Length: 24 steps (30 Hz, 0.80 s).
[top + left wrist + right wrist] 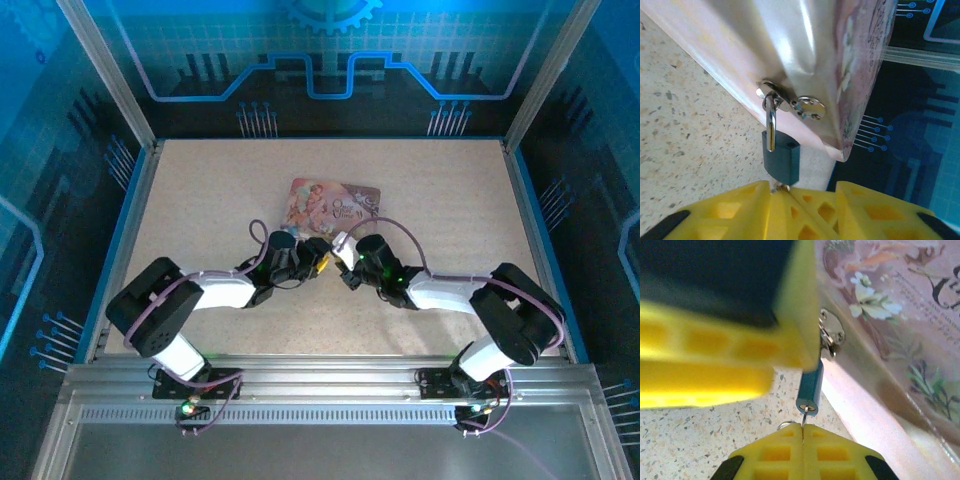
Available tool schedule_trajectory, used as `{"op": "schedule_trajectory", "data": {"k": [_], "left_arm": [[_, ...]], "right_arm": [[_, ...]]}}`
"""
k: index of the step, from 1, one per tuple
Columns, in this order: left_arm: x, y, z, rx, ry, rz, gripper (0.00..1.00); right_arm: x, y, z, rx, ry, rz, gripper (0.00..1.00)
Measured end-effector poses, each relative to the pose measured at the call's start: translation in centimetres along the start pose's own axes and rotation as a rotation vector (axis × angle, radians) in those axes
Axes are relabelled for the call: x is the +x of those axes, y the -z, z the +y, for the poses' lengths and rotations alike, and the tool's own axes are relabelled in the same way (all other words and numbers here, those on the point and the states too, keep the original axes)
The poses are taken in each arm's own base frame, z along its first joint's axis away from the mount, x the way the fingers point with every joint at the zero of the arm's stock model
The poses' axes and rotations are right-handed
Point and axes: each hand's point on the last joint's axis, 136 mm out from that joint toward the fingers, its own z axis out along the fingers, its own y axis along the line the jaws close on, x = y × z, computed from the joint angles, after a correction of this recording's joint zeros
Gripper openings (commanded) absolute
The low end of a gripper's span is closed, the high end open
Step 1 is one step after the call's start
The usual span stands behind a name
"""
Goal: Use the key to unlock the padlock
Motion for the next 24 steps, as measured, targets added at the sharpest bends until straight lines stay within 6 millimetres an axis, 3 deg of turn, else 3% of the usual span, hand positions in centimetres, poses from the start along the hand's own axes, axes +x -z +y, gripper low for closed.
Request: {"op": "schedule_trajectory", "data": {"k": [8, 15, 20, 24], "left_arm": [[-2.1, 4.5, -1.3, -0.058, -0.126, -0.097, 0.59], [-5.7, 8.9, -3.4, -0.125, -0.248, -0.208, 0.78], [-9.4, 10.1, -3.5, -0.184, -0.293, -0.253, 0.82], [-12.4, 9.6, -2.7, -0.223, -0.305, -0.237, 0.82]], "right_arm": [[0.6, 0.1, -0.5, -0.049, -0.147, -0.024, 0.00], [1.7, 0.2, -0.9, -0.094, -0.338, -0.015, 0.00], [2.5, 0.4, -0.7, -0.128, -0.473, 0.005, 0.00], [2.6, 0.5, -0.7, -0.144, -0.559, 0.010, 0.00]]}}
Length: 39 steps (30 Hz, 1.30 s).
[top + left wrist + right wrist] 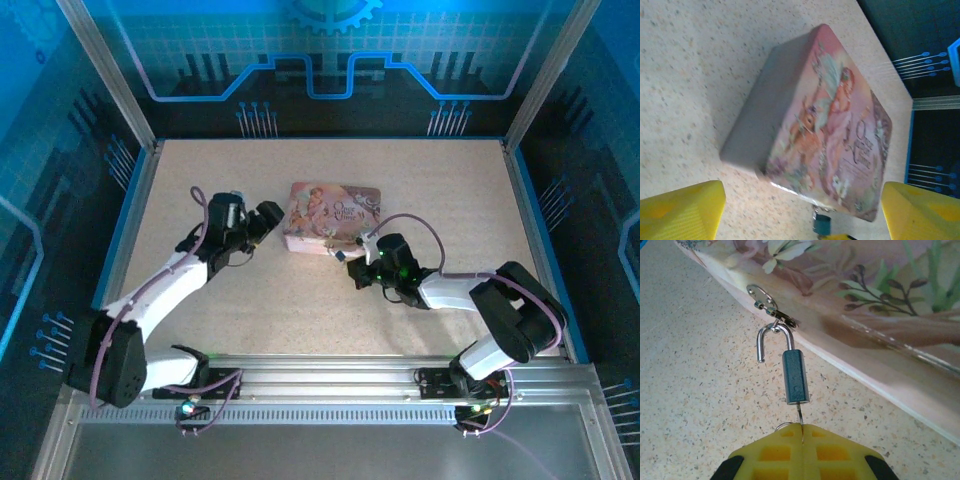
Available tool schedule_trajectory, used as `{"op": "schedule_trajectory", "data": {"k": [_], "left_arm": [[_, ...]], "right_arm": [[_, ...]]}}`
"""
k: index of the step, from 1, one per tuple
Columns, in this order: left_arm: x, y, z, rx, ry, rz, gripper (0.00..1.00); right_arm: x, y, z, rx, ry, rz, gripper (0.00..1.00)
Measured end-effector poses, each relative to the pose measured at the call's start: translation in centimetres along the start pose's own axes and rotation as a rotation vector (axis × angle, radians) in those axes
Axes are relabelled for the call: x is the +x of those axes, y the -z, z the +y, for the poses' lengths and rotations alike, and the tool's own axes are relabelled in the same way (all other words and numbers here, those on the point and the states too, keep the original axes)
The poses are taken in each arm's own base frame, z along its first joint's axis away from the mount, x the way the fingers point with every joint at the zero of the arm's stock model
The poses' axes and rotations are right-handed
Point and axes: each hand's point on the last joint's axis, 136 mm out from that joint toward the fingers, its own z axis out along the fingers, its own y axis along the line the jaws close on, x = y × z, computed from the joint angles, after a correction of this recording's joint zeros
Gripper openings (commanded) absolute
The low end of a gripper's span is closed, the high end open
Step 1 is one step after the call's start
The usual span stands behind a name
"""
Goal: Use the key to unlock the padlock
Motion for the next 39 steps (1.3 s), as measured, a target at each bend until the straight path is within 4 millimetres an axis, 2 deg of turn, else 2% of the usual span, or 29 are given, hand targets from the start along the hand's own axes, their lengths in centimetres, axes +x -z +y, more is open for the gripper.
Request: {"op": "schedule_trajectory", "data": {"k": [4, 12, 19, 23, 32, 39], "left_arm": [[-1.4, -1.9, -0.3, -0.008, -0.054, 0.052, 0.83], [-4.5, -7.2, -4.0, 0.060, -0.192, 0.137, 0.82], [-4.4, -11.8, -3.8, 0.065, -0.238, 0.242, 0.82], [-4.2, -13.0, -2.9, 0.040, -0.248, 0.271, 0.80], [-4.2, -14.9, -2.3, 0.023, -0.267, 0.303, 0.70], [-3.4, -15.3, -0.9, -0.006, -0.259, 0.332, 0.67]], "right_arm": [[-0.1, 0.2, -0.3, -0.018, -0.070, 0.005, 0.00], [0.9, -0.7, -1.3, -0.038, -0.177, 0.080, 0.00], [1.3, -1.0, -1.2, -0.052, -0.201, 0.113, 0.00], [1.4, -1.2, -1.4, -0.052, -0.211, 0.121, 0.00], [1.3, -1.3, -1.4, -0.055, -0.214, 0.127, 0.01], [1.4, -1.1, -1.4, -0.055, -0.216, 0.123, 0.26]]}}
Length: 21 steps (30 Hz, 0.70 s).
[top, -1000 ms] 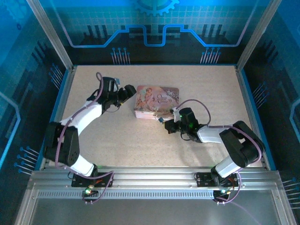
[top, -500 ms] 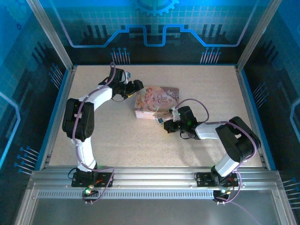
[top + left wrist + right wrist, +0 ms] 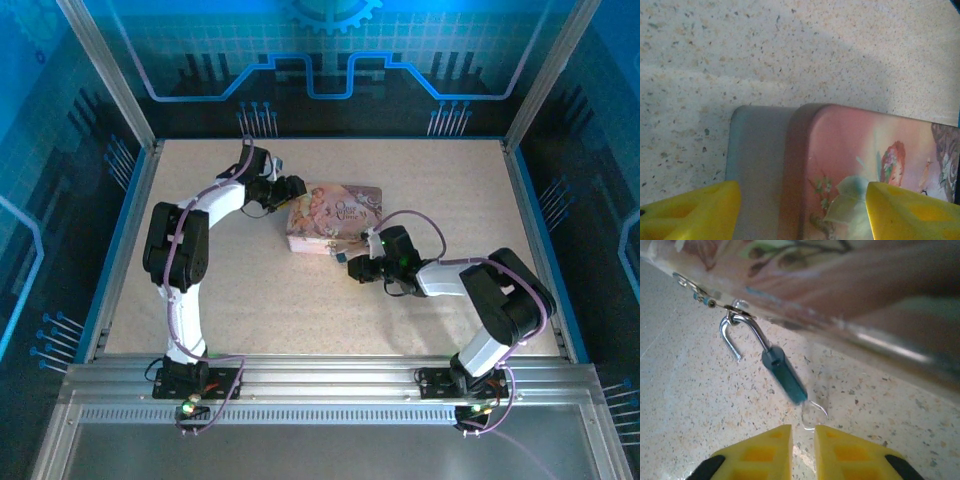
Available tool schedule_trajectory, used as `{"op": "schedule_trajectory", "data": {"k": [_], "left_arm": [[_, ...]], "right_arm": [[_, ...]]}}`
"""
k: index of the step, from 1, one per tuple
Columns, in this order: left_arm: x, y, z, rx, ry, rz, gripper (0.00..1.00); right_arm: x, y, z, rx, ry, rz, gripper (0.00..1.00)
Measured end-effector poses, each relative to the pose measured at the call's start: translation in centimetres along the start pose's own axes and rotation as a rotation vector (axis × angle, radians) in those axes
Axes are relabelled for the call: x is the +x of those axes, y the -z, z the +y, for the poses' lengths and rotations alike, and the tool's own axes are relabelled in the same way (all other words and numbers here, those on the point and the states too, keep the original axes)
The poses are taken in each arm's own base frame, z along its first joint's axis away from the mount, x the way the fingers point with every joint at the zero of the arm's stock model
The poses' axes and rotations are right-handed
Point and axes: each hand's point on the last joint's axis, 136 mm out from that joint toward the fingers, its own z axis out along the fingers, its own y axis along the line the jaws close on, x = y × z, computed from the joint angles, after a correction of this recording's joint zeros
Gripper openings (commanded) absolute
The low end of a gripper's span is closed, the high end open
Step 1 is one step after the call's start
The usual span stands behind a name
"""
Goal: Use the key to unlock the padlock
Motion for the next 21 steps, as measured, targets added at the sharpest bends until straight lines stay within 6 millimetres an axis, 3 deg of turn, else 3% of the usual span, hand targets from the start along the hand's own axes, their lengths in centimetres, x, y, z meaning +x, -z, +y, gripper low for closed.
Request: {"op": "schedule_trajectory", "data": {"k": [4, 10, 21], "left_arm": [[0.4, -0.3, 0.3, 0.008, 0.000, 0.003, 0.66], [0.9, 0.0, 0.5, 0.033, -0.010, -0.017, 0.64], [4.7, 2.3, 1.5, 0.047, 0.011, -0.027, 0.63]], "right_arm": [[0.0, 0.8, -0.2, 0.003, -0.003, -0.008, 0.34], [-2.0, 2.5, 0.4, -0.028, 0.009, -0.067, 0.44], [-5.8, 2.8, -1.0, -0.057, -0.010, -0.108, 0.46]]}}
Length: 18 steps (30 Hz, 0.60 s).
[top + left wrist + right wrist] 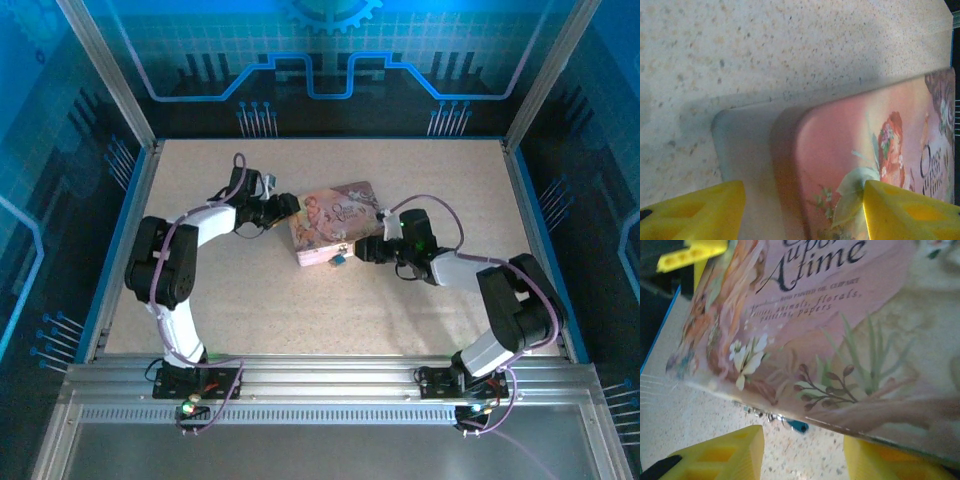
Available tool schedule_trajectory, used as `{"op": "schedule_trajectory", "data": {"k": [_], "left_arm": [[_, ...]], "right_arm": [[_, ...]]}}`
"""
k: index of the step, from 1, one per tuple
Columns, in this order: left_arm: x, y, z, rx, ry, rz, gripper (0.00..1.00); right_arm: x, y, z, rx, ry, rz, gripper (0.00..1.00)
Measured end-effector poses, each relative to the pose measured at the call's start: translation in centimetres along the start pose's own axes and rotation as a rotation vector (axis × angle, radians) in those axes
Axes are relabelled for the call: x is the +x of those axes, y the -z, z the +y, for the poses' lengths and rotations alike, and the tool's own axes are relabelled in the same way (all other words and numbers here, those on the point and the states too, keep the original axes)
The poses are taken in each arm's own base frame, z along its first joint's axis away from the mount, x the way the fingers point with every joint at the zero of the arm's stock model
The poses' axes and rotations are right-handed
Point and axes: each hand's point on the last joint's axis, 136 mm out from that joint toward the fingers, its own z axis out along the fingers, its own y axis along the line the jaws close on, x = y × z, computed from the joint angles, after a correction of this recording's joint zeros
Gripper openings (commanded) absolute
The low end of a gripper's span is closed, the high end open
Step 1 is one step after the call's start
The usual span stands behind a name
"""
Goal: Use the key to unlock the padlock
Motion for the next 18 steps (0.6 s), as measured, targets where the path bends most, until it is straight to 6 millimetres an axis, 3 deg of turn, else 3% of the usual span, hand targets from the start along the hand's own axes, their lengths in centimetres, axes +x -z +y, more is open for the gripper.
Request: {"op": "schedule_trajectory", "data": {"k": [9, 12, 18], "left_arm": [[2.2, 1.8, 0.9, -0.008, 0.041, -0.033, 0.64], [2.3, 1.9, 0.9, -0.001, 0.050, -0.039, 0.65], [3.0, 2.6, 0.6, -0.015, 0.059, -0.029, 0.77]], "right_arm": [[-2.2, -0.3, -0.7, -0.046, 0.012, -0.037, 0.53], [-2.2, 0.0, -0.7, -0.063, 0.021, -0.051, 0.57], [-0.8, 2.0, -0.4, -0.145, 0.045, -0.077, 0.66]]}}
